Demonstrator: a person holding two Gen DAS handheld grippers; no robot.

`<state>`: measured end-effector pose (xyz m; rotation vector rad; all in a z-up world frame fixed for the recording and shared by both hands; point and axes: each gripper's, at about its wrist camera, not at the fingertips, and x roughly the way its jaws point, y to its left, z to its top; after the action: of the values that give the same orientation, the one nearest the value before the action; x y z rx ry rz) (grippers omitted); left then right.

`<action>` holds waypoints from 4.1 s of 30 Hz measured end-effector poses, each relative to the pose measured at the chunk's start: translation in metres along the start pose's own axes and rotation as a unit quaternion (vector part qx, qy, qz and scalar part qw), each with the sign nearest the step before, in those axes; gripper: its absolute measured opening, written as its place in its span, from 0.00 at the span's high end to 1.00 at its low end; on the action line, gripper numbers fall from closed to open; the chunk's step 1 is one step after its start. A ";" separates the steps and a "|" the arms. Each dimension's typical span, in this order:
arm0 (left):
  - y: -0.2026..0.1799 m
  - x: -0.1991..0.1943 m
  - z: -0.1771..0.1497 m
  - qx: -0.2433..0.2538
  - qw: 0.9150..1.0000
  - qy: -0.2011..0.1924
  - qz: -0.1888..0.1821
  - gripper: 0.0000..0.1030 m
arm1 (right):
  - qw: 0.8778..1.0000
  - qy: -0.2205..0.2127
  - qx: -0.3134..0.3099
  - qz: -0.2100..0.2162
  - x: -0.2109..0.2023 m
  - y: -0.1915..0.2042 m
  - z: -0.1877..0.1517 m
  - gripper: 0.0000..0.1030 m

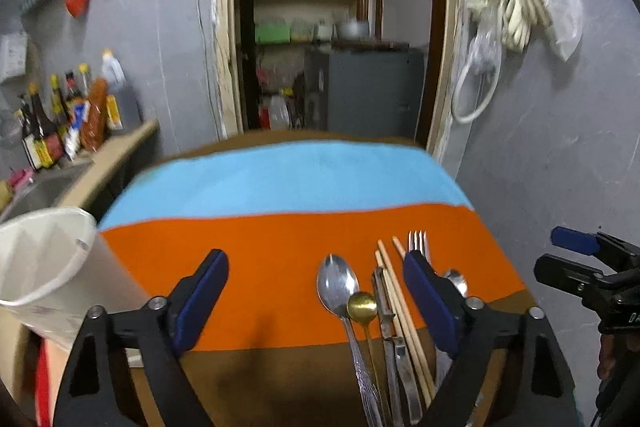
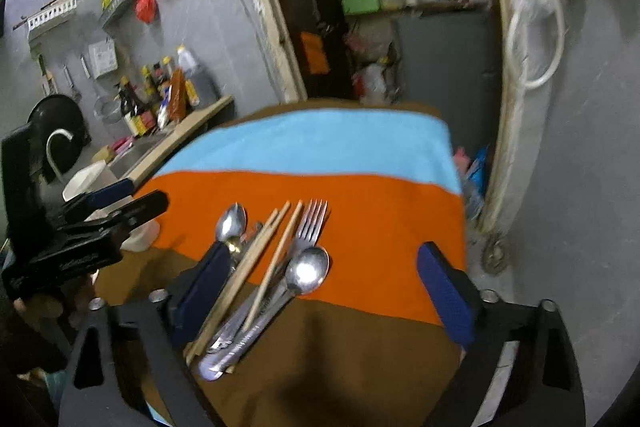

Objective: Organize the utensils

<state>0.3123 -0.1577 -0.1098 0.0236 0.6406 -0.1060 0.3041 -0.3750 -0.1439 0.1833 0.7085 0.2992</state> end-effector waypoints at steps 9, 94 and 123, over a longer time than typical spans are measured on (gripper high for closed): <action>0.008 0.066 -0.015 -0.022 0.995 0.092 -0.012 0.53 | 0.997 0.058 0.012 0.053 0.067 -0.018 -0.018 0.53; 0.247 -0.106 0.006 -0.023 0.939 -0.257 0.228 0.98 | 0.937 -0.219 -0.255 -0.092 0.037 0.369 0.063 0.98; 0.235 -0.126 0.019 -0.096 0.981 -0.157 0.059 0.27 | 0.971 -0.205 -0.080 -0.092 -0.017 0.278 0.079 0.21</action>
<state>0.2477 0.0863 -0.0216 -0.1395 0.3312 0.0674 0.2871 -0.1242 -0.0011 0.0212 0.2864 0.1327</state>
